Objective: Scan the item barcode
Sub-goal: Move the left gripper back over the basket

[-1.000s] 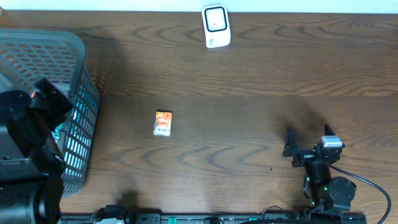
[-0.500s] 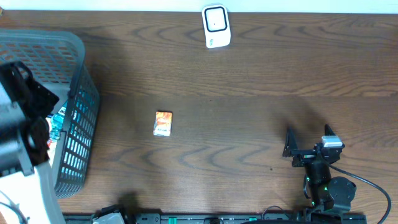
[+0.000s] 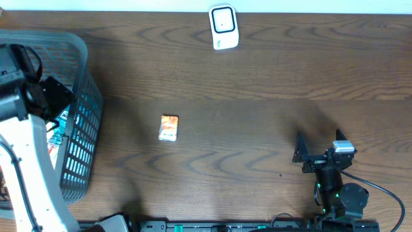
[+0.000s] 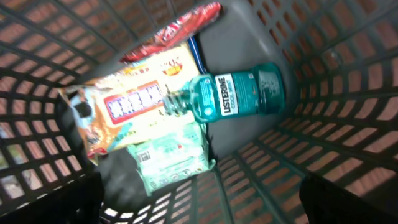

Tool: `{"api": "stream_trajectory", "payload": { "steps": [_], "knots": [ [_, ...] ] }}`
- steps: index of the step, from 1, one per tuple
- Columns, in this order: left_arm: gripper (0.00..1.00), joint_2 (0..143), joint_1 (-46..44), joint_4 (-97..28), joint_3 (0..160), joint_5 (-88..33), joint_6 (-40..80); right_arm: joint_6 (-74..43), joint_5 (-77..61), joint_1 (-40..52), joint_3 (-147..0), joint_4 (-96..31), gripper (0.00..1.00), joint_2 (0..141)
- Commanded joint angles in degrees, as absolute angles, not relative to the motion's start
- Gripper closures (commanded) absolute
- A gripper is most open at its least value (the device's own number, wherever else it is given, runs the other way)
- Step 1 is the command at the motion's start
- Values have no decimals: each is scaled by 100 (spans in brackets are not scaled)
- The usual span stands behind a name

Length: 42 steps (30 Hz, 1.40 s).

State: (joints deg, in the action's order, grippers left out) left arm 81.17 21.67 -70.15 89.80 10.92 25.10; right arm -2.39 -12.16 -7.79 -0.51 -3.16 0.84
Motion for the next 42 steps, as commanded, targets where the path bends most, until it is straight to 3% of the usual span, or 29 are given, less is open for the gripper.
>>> {"api": "stream_trajectory", "payload": {
  "steps": [1, 8, 16, 25, 29, 36, 42],
  "knots": [
    [0, 8329, 2217, -7022, 8936, 978, 2543, -296, -1194, -751, -32, -322, 1, 38],
    [0, 8742, 2779, -6982, 8925, 860, 2821, -296, -1194, -751, -32, -322, 1, 38],
    [0, 9411, 3750, -6643, 8910, -648, 2862, -296, -1194, -751, -32, -322, 1, 38],
    [0, 10219, 3942, -6886, 8908, -858, 4657, -296, -1194, -751, -32, -322, 1, 38],
    [0, 10298, 3948, -7116, 8899, -639, 4899, -296, -1194, -751, -32, -322, 1, 38],
    [0, 10296, 4049, -7572, 8895, 967, 5363, -296, -1194, -751, -32, -322, 1, 38],
    [0, 10296, 4322, -7588, 8685, 991, 6543, -296, -1194, -751, -32, -322, 1, 38]
  ]
}}
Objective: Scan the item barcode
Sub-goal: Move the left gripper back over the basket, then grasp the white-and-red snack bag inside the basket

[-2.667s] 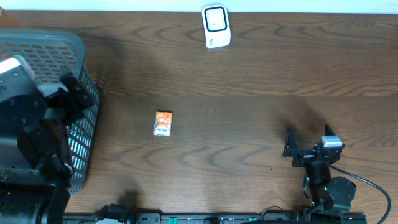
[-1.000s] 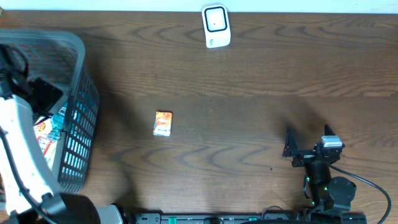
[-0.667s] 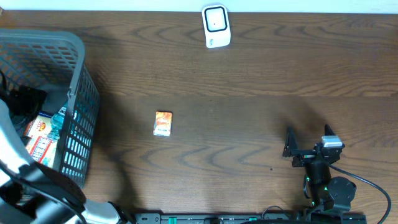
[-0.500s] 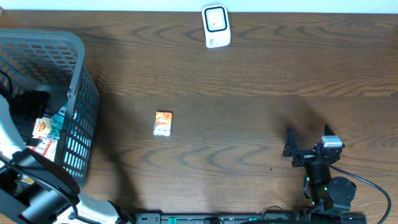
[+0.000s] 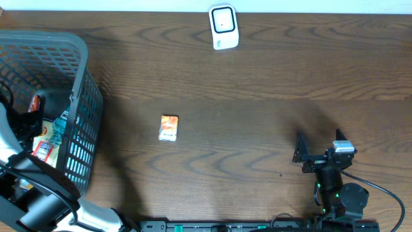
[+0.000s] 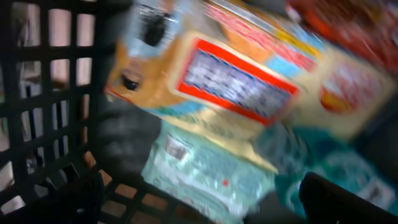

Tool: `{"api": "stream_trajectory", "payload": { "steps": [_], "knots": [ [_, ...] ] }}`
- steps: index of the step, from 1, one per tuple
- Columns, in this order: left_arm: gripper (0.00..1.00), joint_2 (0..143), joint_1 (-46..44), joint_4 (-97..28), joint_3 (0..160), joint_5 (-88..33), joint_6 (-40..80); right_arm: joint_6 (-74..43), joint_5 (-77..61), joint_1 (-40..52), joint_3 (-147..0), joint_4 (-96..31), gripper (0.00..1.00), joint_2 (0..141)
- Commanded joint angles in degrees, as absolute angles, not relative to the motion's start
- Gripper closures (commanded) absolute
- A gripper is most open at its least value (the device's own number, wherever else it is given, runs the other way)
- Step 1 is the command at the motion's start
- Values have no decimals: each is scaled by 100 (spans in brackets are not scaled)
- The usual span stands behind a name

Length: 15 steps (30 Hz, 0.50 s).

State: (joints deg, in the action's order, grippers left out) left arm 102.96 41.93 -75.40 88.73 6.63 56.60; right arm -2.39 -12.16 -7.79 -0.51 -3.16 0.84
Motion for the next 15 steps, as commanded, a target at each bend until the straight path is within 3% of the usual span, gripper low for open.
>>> {"api": "stream_trajectory", "payload": {
  "steps": [1, 6, 15],
  "knots": [
    [0, 10296, 4353, -7583, 8604, 993, 6855, -296, -1194, -751, -32, -322, 1, 38],
    [0, 10296, 4418, -7373, 7994, 996, 8527, -296, -1194, -751, -32, -322, 1, 38],
    [0, 10298, 4423, -5957, 6707, 1494, 9365, -296, -1194, -751, -32, -322, 1, 38]
  ]
}}
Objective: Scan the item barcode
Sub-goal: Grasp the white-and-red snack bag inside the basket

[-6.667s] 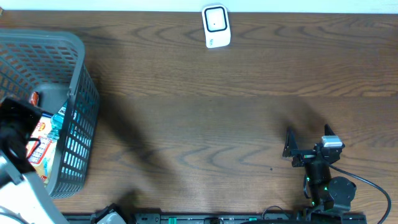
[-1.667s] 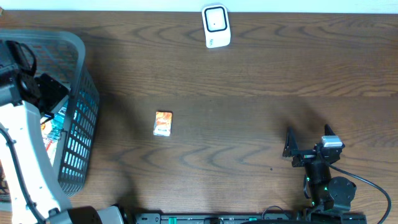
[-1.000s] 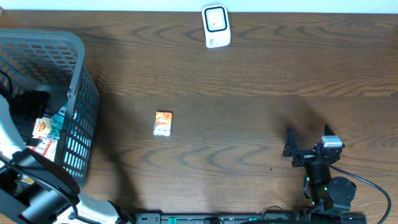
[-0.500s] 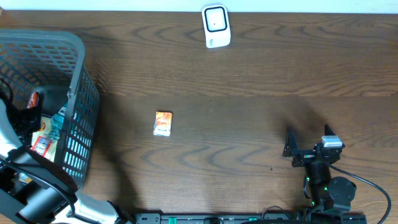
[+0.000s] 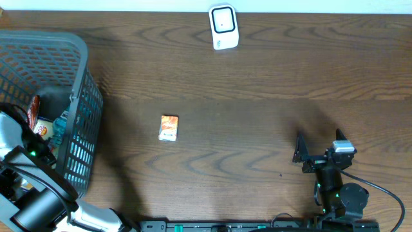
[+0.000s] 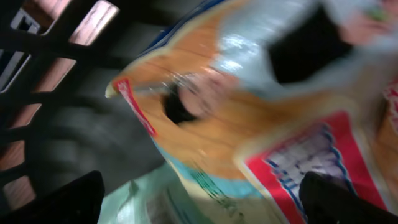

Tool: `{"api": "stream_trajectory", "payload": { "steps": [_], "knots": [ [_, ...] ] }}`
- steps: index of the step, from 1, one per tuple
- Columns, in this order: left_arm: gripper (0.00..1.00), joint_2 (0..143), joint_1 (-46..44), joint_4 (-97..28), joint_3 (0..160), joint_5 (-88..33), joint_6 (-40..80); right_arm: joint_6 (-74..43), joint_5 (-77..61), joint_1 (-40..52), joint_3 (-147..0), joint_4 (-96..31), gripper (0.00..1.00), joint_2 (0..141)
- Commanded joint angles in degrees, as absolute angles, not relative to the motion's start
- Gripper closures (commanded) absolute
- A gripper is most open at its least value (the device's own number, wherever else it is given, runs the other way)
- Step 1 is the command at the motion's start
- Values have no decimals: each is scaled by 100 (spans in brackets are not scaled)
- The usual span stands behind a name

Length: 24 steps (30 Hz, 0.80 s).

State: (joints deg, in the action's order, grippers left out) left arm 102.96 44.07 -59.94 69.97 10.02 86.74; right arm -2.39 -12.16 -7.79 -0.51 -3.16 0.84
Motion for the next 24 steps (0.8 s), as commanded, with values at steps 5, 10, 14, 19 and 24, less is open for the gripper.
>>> {"api": "stream_trajectory", "payload": {
  "steps": [5, 10, 14, 19, 24],
  "knots": [
    [21, 10298, 4423, -5446, 6145, 2049, 9393, -296, -1194, -751, -32, -322, 1, 38],
    [80, 10298, 4423, -5100, 5719, 2064, 9345, -296, -1194, -751, -32, -322, 1, 38],
    [93, 10298, 4423, -4862, 5579, 2064, 8866, -296, -1197, -751, -32, -322, 1, 38],
    [93, 10162, 4423, -4637, 5793, 2045, 7518, -296, -1194, -751, -32, -322, 1, 38],
    [93, 9463, 4423, -4637, 6394, 1686, 6204, -296, -1194, -751, -32, -322, 1, 38]
  ]
}}
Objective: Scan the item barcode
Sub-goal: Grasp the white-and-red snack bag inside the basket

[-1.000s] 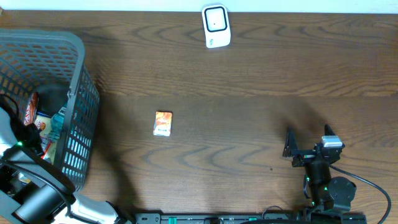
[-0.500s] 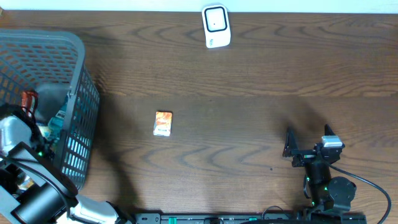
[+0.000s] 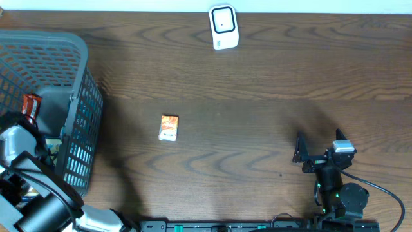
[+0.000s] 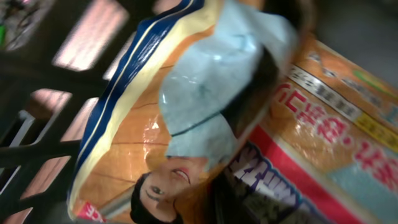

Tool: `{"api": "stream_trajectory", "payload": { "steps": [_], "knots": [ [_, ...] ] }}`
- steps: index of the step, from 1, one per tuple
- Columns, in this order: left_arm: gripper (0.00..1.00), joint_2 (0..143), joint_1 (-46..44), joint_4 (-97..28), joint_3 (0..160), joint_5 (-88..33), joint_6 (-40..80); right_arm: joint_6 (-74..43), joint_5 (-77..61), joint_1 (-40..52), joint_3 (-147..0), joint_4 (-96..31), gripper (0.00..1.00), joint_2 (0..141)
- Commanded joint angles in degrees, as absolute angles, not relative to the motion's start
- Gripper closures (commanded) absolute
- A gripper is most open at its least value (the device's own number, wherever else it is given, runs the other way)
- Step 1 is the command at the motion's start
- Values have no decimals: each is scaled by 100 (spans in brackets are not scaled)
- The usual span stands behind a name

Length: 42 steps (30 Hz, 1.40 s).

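A large orange snack bag (image 4: 186, 124) with a face printed on it fills the left wrist view from very close; neither finger of my left gripper shows there. From overhead my left arm (image 3: 20, 147) reaches down into the grey mesh basket (image 3: 78, 51) at the left, hiding the gripper. The white barcode scanner (image 3: 223, 27) stands at the table's far edge. My right gripper (image 3: 301, 154) rests near the front right, away from every item; its jaw state is unclear from above.
A small orange packet (image 3: 168, 127) lies on the wooden table to the right of the basket. A red item (image 3: 29, 103) shows inside the basket beside my arm. The basket's walls stand close around the left arm.
My left wrist camera is now closer to the orange bag, which fills the frame, and the dark finger tips no longer show at the bottom corners. The right arm has not moved.
My left gripper first hung open above the basket's contents: orange bag, mouthwash bottle, green wipes pack. Then it was lower inside the basket over the orange bag, then nearer still, and now the bag fills its view. The right arm stayed parked.
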State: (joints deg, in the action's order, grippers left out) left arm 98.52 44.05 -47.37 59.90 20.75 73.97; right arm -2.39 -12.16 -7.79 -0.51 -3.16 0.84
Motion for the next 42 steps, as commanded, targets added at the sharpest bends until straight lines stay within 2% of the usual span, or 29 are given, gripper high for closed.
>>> {"api": "stream_trajectory", "payload": {
  "steps": [1, 5, 14, 18, 19, 20, 23, 27, 35, 42],
  "knots": [
    [93, 9258, 4423, -4635, 6508, 1525, 6029, -296, -1197, -751, -32, -325, 1, 38],
    [93, 8315, 4423, -4633, 6906, 829, 5566, -296, -1197, -751, -32, -322, 1, 38],
    [93, 5927, 4316, -4460, 7124, -56, 5358, -296, -1197, -751, -32, -322, 1, 38],
    [92, 5369, 4141, -4543, 7122, 36, 5214, -296, -1194, -751, -32, -322, 1, 38],
    [74, 5334, 4136, -4609, 7122, 211, 5238, -296, -1194, -751, -32, -322, 1, 38],
    [47, 5347, 4139, -4700, 7116, 504, 5341, -296, -1197, -751, -32, -322, 1, 38],
    [4, 5610, 4139, -4930, 7011, 1103, 5935, -296, -1194, -751, -32, -322, 1, 38],
    [2, 6604, 4139, -5041, 6792, 1070, 6617, -296, -1194, -751, -32, -322, 1, 38],
    [2, 8781, 4141, -5148, 6788, 602, 6919, -296, -1194, -751, -32, -322, 1, 38],
    [2, 10036, 4150, -5168, 6785, 659, 7341, -296, -1194, -751, -32, -322, 1, 38]
  ]
}}
